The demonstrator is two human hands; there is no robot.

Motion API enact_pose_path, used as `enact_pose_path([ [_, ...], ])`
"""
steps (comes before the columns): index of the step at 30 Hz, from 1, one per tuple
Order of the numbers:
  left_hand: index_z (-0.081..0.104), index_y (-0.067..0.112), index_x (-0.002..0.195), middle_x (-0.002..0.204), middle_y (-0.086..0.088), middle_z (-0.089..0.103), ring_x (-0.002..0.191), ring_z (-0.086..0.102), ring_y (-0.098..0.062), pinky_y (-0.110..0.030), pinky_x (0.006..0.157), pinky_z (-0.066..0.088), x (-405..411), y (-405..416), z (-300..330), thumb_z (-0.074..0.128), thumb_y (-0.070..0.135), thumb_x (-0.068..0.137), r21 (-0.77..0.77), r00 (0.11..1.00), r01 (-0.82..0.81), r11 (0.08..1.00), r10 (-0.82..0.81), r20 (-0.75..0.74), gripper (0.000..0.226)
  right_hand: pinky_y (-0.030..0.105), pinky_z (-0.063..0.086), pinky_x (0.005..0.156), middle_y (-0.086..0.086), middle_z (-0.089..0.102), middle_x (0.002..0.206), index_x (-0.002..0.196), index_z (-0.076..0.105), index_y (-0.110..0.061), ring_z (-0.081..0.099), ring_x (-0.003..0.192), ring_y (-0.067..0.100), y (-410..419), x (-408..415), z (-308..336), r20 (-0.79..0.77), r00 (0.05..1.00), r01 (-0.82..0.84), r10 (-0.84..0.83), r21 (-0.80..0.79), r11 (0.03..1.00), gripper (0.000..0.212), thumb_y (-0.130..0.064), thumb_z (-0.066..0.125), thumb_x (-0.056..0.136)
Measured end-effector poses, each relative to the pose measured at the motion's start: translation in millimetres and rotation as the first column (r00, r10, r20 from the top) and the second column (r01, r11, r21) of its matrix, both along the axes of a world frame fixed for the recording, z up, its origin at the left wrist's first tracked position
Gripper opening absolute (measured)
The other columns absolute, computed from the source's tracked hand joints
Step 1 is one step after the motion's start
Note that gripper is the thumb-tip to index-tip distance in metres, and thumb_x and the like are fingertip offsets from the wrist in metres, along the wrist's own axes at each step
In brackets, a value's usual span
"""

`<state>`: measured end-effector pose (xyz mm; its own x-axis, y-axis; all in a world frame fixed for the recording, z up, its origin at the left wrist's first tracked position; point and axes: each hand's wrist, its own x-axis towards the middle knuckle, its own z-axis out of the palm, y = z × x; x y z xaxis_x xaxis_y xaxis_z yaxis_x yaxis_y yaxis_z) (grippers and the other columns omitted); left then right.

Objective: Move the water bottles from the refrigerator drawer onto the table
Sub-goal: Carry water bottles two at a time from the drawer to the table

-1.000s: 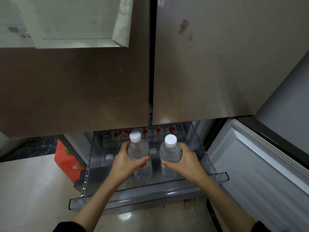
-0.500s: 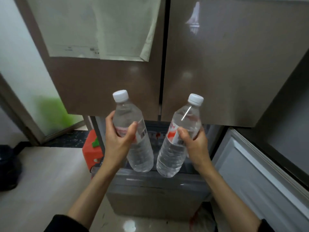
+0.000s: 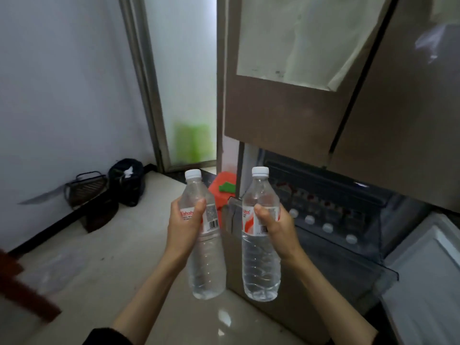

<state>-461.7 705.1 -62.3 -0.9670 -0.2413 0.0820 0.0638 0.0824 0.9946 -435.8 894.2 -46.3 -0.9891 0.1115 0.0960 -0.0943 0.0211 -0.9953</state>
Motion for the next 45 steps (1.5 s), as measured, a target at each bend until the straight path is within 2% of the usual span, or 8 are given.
enact_pose_path([
  [3,0.048,0.025,0.112,0.100,0.001,0.063,0.089,0.063,-0.016,-0.041,0.082,0.052,22,-64,-1,0.061,0.048,0.081,-0.012,0.993,-0.116,0.993,0.116,0.000,0.041,0.035,0.056,0.077,0.013,0.069,0.098,0.108,0.058,-0.010,0.068,0.087,0.023,-60,-2,1,0.011,0.994,-0.108,0.108,0.040,0.993,0.029,-0.028,0.064,0.085],
  [10,0.044,0.031,0.112,0.093,0.015,0.059,0.083,0.059,0.000,-0.023,0.066,0.044,82,-239,-6,0.061,0.054,0.077,-0.057,0.927,-0.374,0.926,0.374,-0.014,0.046,0.036,0.054,0.075,0.005,0.067,0.086,0.096,0.059,-0.016,0.066,0.081,0.023,-239,5,0,-0.003,0.949,-0.313,0.315,0.101,0.944,0.031,-0.040,0.063,0.077],
  [14,0.039,0.036,0.111,0.094,0.018,0.056,0.084,0.058,-0.001,-0.025,0.070,0.046,122,-342,-10,0.062,0.058,0.072,-0.131,0.885,-0.464,0.876,0.465,-0.021,0.051,0.017,0.050,0.062,0.002,0.067,0.087,0.097,0.059,-0.020,0.065,0.072,0.009,-350,19,-15,0.022,0.903,-0.429,0.430,0.121,0.895,0.024,-0.038,0.065,0.082],
  [24,0.039,0.026,0.124,0.102,0.016,0.054,0.090,0.059,-0.005,-0.019,0.065,0.044,177,-536,-22,0.059,0.043,0.084,-0.159,0.770,-0.630,0.760,0.639,0.001,0.048,0.018,0.051,0.061,0.000,0.068,0.089,0.101,0.056,-0.025,0.068,0.074,0.007,-566,31,-39,0.088,0.755,-0.656,0.650,0.141,0.742,0.025,-0.038,0.065,0.082],
  [30,0.039,0.023,0.128,0.104,0.014,0.055,0.094,0.059,-0.008,-0.024,0.072,0.047,167,-628,-41,0.059,0.045,0.083,-0.184,0.713,-0.682,0.707,0.700,0.047,0.054,0.034,0.056,0.075,0.001,0.069,0.094,0.103,0.058,-0.025,0.069,0.084,0.016,-669,-3,-49,0.082,0.689,-0.720,0.720,0.196,0.666,0.027,-0.038,0.065,0.081],
  [38,0.045,0.019,0.123,0.096,0.014,0.058,0.085,0.059,-0.004,-0.018,0.062,0.043,118,-773,-34,0.058,0.047,0.083,-0.294,0.604,-0.744,0.600,0.792,0.085,0.051,0.030,0.054,0.081,-0.004,0.066,0.104,0.116,0.054,-0.021,0.066,0.092,0.011,-822,-75,-50,0.080,0.630,-0.766,0.772,0.222,0.603,0.043,-0.045,0.062,0.081],
  [41,0.047,0.020,0.125,0.105,0.007,0.061,0.094,0.062,-0.013,-0.024,0.072,0.049,102,-823,-27,0.059,0.049,0.081,-0.284,0.585,-0.761,0.583,0.806,0.085,0.055,0.026,0.053,0.078,-0.004,0.064,0.107,0.120,0.051,-0.021,0.065,0.095,0.012,-876,-98,-44,0.077,0.613,-0.780,0.786,0.214,0.588,0.049,-0.046,0.063,0.079],
  [45,0.048,0.023,0.124,0.107,0.011,0.059,0.093,0.059,-0.010,-0.026,0.075,0.048,79,-879,-27,0.062,0.048,0.079,-0.285,0.559,-0.774,0.565,0.822,0.111,0.054,0.015,0.046,0.070,-0.025,0.054,0.101,0.109,0.042,-0.044,0.058,0.087,-0.002,-940,-121,-45,0.090,0.571,-0.808,0.816,0.237,0.539,0.040,-0.048,0.065,0.076],
])
